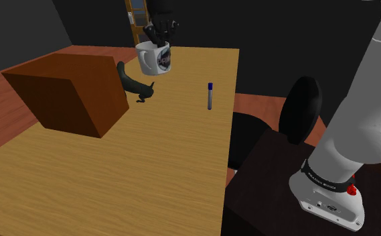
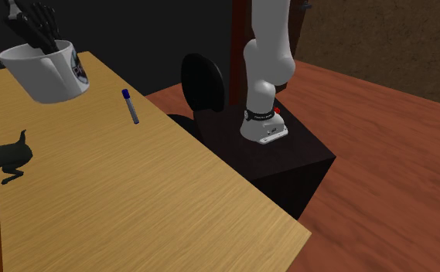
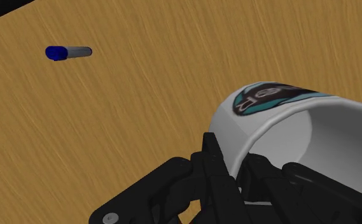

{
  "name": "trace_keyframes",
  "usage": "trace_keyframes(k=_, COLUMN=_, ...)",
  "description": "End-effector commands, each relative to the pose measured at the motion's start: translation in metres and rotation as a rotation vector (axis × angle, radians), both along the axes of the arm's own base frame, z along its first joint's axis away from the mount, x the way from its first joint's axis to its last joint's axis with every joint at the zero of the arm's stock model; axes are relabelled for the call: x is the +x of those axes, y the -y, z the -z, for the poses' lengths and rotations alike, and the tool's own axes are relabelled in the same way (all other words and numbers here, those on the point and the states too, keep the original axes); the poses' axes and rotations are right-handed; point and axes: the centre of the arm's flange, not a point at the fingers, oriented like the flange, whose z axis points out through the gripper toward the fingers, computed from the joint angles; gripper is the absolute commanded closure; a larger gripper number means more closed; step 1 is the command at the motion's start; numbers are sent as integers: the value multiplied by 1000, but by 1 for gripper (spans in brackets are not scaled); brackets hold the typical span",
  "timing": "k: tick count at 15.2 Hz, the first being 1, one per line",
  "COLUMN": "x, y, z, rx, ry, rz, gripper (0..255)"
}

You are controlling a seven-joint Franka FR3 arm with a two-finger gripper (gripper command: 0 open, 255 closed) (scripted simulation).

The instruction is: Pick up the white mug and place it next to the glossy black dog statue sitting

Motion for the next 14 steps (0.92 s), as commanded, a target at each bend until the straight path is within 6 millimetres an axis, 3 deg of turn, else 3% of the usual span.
trace_keyframes(k=1, x=14, y=24, z=1, rx=0, ry=0, rz=-1, gripper=255)
trace_keyframes(k=12, x=96, y=147, z=1, rx=0, ry=0, rz=-1, gripper=255)
trace_keyframes(k=14, x=96, y=147, z=11, rx=0, ry=0, rz=-1, gripper=255)
